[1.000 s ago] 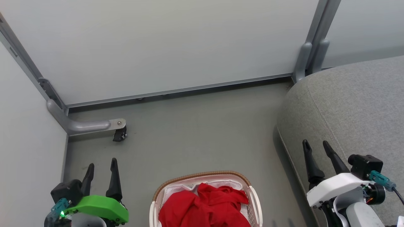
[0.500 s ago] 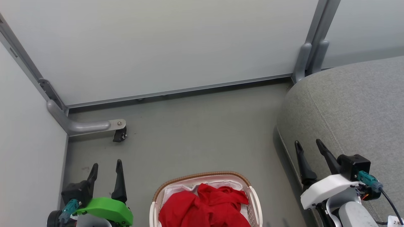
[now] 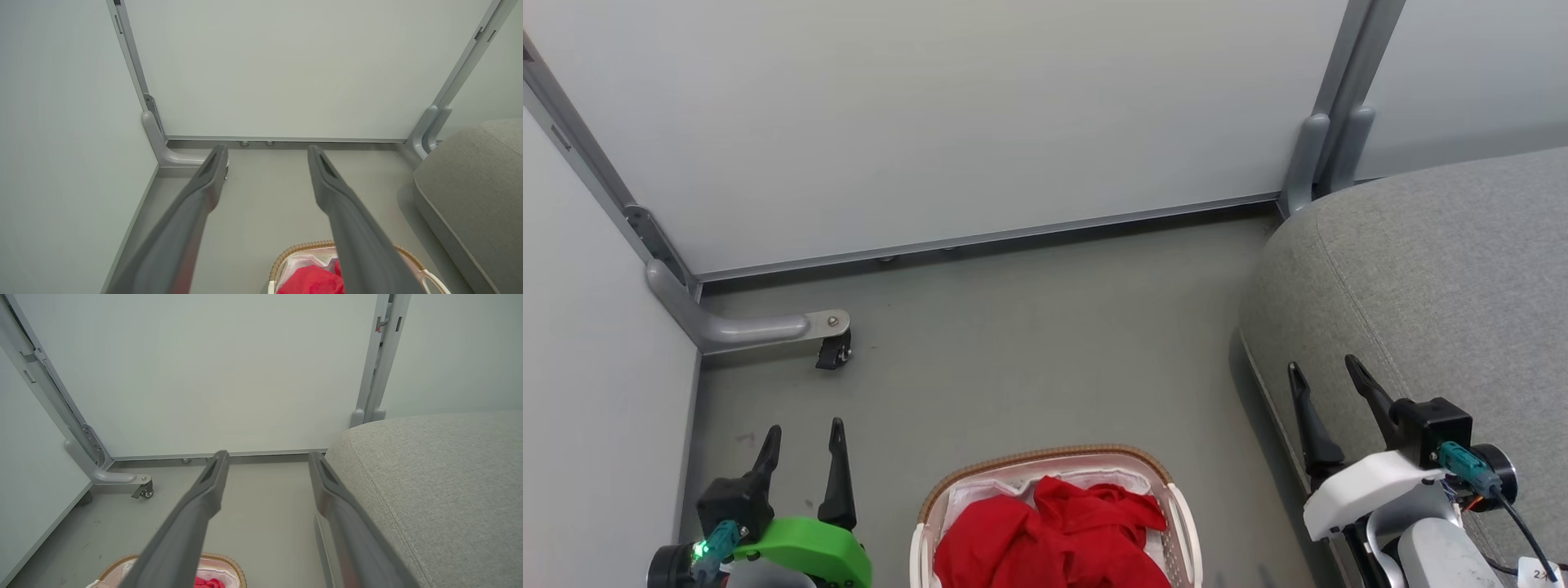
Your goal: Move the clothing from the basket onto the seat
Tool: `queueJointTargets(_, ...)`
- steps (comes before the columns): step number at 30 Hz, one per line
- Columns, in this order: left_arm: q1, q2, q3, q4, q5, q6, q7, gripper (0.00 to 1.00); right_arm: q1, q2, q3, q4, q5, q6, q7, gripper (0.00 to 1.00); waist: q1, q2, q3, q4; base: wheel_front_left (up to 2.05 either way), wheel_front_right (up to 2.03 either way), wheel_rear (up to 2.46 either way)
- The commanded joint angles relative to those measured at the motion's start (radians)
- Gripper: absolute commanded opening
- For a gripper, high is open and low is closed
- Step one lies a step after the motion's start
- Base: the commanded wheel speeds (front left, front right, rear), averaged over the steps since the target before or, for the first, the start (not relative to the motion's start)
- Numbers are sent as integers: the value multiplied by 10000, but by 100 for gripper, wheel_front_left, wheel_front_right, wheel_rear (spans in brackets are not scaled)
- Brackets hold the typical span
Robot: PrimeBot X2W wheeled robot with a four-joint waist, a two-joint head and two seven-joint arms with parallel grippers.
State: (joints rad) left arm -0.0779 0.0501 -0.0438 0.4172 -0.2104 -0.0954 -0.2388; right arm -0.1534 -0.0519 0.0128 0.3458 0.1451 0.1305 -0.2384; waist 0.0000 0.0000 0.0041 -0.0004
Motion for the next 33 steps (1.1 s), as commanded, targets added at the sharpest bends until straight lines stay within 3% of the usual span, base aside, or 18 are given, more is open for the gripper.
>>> queueJointTargets(1,14,13,-46,4,220,55,-100,100,-50,-15,-33,32,-204,3,-100,100,0,0,6,-9,0,0,0)
queueJointTargets(9,-38,18,-416,238,654,-7,-220,100,-175,-10,117,-10,-683,4,-226,100,0,0,351,-209,0,0,0)
queueJointTargets(21,-1239,23,-1007,768,698,-304,-258,100,-1077,-11,581,-662,-338,-1,-281,100,0,0,2419,-1146,0,0,0)
queueJointTargets(33,-3051,305,-2251,2501,211,-363,-255,100,-1950,-4,1022,-1285,88,-1,-281,100,0,0,4512,-2072,0,0,0)
